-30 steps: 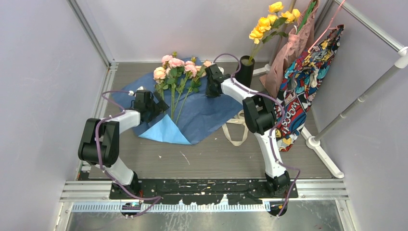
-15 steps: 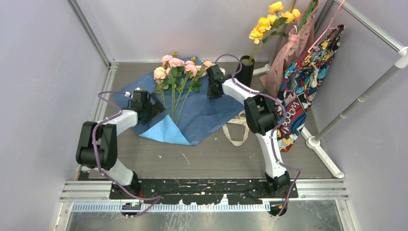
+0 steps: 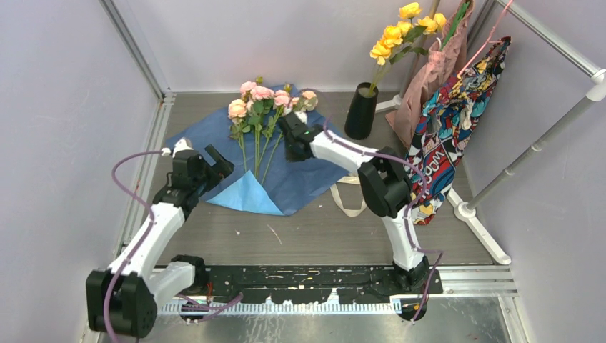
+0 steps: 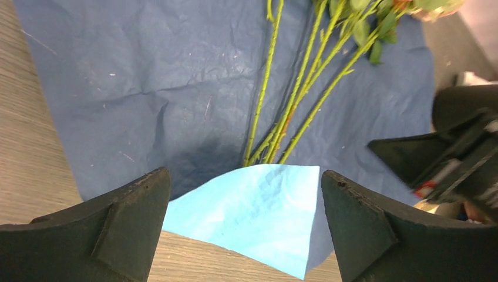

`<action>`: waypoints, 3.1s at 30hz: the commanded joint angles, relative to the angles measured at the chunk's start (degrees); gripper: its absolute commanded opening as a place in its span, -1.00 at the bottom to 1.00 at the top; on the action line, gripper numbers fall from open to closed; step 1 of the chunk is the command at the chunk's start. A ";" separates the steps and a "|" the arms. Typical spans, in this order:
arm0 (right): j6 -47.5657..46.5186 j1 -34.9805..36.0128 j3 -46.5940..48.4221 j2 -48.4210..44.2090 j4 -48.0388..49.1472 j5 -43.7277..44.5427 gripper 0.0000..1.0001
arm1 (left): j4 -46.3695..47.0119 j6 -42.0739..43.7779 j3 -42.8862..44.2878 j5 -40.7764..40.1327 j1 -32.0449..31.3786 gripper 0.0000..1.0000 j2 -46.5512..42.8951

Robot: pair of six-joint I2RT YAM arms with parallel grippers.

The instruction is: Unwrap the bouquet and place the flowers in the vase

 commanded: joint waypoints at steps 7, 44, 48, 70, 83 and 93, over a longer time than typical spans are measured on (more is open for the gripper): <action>1.13 13.27 2.16 -0.20 -1.32 2.28 -0.75 | -8.61 2.00 1.61 -6.36 0.32 0.99 -10.21; 12.45 36.53 -14.51 -7.45 6.87 7.01 -0.87 | -9.45 -1.41 -0.65 8.97 0.32 0.99 -8.09; 9.81 36.28 -12.63 -11.18 5.45 9.21 -0.86 | -10.10 -0.94 -2.20 7.08 0.39 0.99 -9.23; -0.15 9.31 15.63 -0.78 -7.03 7.17 -0.05 | -9.29 -0.48 -2.64 0.58 0.39 0.99 -3.54; 0.03 4.34 34.41 15.71 -13.29 5.67 -0.07 | -10.48 2.72 -1.62 0.41 0.37 0.99 -3.06; 0.43 4.37 31.72 18.91 -8.76 5.41 -0.09 | -8.59 3.20 -2.63 0.66 0.37 0.99 -2.08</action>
